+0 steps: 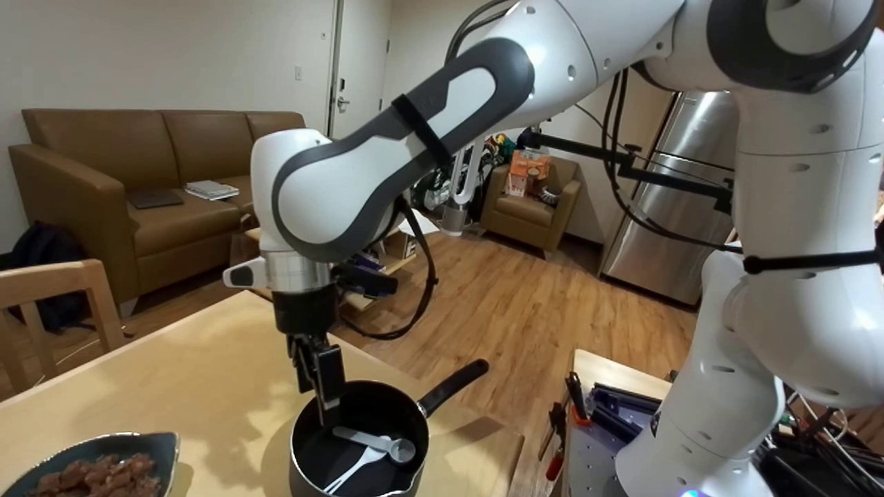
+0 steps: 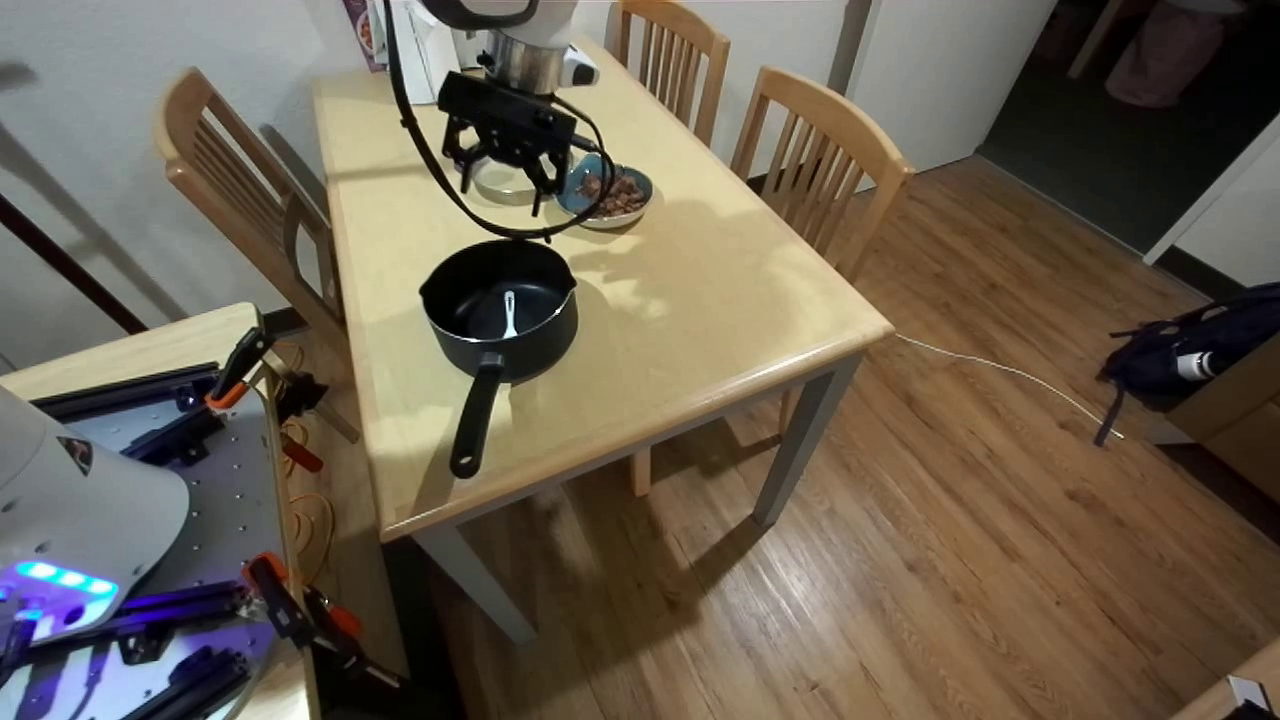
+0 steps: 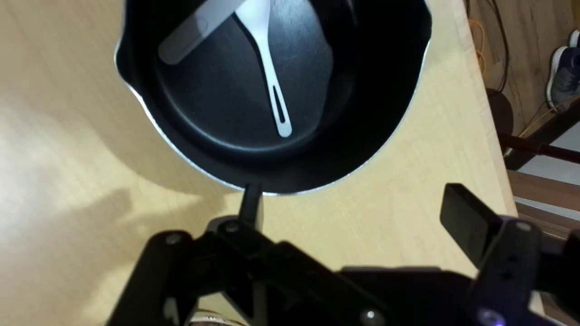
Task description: Move the pot to the right
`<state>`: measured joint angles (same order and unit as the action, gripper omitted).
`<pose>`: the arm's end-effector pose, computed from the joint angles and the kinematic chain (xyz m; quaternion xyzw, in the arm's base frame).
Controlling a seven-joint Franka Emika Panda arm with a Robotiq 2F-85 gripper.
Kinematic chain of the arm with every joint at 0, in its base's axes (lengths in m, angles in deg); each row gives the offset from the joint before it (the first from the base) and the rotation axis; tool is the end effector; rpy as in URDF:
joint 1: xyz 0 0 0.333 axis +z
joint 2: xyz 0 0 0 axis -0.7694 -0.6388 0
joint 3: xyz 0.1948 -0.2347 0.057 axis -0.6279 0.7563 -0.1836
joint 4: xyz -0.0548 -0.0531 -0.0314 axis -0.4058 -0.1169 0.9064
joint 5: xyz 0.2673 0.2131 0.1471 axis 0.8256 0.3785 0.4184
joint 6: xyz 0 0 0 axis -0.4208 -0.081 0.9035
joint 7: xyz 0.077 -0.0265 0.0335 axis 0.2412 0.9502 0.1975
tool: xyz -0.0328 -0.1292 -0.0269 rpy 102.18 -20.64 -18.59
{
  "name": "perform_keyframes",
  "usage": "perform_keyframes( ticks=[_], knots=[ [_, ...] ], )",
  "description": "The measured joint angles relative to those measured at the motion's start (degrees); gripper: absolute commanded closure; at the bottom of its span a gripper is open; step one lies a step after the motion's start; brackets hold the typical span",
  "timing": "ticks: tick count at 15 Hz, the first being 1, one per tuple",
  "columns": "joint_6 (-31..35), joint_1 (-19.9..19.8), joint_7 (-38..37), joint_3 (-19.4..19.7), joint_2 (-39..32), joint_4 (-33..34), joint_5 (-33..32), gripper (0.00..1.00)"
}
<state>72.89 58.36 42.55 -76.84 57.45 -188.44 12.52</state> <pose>0.5160 0.1771 0.2231 -0.8748 -0.4553 0.1058 0.1275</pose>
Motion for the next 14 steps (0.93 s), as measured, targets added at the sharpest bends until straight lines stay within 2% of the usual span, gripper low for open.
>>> perform_keyframes(
  ticks=[5, 9, 11, 14],
  knots=[
    [-10.83, 1.75, -16.33, 0.1, -1.31, 3.89, -6.54, 0.0],
    [-15.78, 1.97, -23.15, 0.05, -1.88, 5.32, -6.95, 0.0],
    [-12.56, 2.07, -24.24, -0.63, -3.66, 4.36, -6.41, 0.0],
    [-2.29, 3.21, -26.98, -2.03, -10.7, 3.1, -5.61, 0.0]
  ],
)
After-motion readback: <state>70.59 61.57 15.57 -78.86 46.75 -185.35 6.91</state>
